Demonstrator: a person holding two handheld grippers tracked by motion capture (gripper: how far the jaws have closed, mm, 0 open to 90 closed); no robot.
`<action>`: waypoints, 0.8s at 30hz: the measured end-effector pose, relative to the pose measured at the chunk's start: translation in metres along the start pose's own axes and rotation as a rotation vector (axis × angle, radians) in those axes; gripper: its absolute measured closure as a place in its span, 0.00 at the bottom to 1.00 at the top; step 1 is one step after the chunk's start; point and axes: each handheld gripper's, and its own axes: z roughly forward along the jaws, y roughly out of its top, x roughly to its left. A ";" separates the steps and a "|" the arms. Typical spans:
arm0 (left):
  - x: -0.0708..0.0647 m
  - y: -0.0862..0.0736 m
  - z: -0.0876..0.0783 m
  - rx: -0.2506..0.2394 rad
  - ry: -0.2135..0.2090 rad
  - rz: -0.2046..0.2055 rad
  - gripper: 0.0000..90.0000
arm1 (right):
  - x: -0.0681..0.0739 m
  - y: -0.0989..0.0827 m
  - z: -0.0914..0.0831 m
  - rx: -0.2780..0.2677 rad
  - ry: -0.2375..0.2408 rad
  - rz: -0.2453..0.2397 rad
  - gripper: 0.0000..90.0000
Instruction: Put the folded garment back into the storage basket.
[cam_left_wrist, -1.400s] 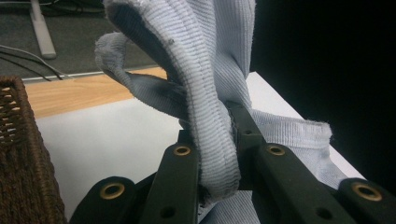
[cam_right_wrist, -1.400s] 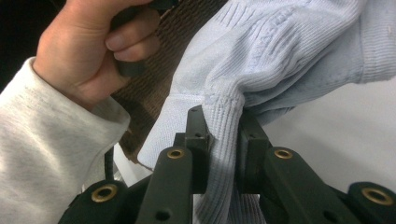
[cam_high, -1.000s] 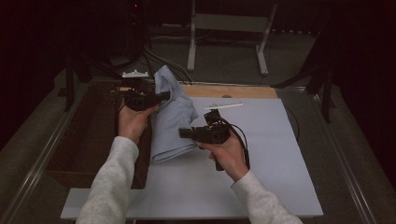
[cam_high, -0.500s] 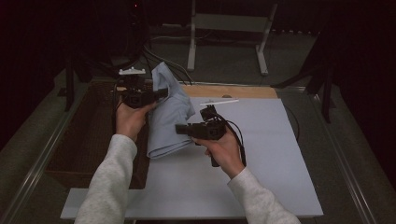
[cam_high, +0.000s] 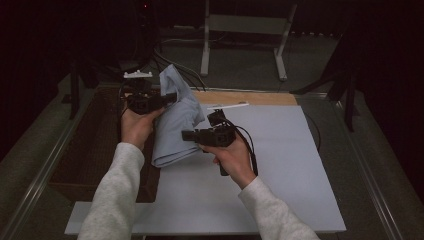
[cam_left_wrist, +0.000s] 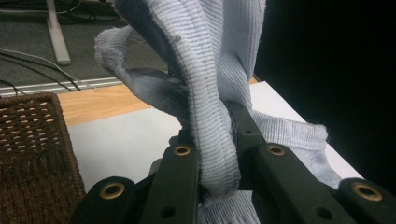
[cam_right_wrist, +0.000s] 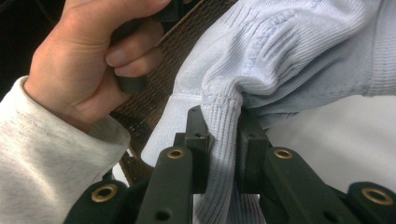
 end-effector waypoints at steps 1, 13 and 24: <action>0.000 0.000 -0.001 0.000 0.002 -0.001 0.93 | 0.001 0.001 0.001 -0.001 0.002 -0.004 0.88; 0.005 0.002 -0.007 -0.001 0.017 -0.002 0.93 | 0.005 0.005 0.008 0.002 0.005 -0.005 0.88; 0.009 0.003 -0.011 -0.004 0.027 -0.004 0.93 | 0.009 0.008 0.016 0.005 0.006 -0.008 0.88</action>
